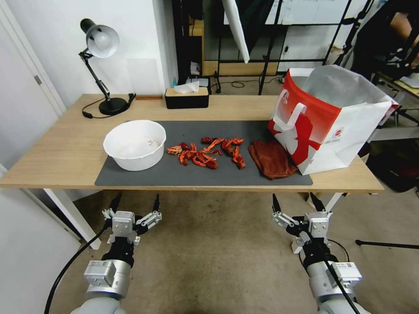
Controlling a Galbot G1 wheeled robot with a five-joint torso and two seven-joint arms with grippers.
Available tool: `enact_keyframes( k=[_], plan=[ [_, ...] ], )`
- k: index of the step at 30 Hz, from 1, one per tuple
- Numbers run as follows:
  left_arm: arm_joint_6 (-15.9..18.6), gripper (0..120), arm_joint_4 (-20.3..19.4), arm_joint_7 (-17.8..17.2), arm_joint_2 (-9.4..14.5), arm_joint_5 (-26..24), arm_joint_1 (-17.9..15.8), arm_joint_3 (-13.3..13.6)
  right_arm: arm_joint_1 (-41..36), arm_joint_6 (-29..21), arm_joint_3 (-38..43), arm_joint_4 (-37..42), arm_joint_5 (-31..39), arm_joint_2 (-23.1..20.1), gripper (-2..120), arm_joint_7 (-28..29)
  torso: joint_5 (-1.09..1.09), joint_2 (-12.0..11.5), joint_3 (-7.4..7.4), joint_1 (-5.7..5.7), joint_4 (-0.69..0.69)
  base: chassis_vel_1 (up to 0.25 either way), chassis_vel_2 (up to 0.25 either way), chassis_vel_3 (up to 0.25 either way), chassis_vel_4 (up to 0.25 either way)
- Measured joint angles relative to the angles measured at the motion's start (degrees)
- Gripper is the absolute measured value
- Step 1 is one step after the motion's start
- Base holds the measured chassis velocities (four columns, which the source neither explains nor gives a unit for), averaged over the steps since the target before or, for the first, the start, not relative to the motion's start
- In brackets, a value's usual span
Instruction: Sweep shrimp from table into container with towel, then put container into takeout bag.
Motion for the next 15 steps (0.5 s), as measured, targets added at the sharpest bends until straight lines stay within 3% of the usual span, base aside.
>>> enact_keyframes(
  k=[15],
  plan=[
    [0.0,100,0.0,0.0,0.0,0.0,0.0,0.0,0.0,0.0,0.0,0.0,0.0,0.0,100,0.0,0.0,0.0,0.0,0.0,0.0,0.0,0.0,0.0,0.0]
  ],
)
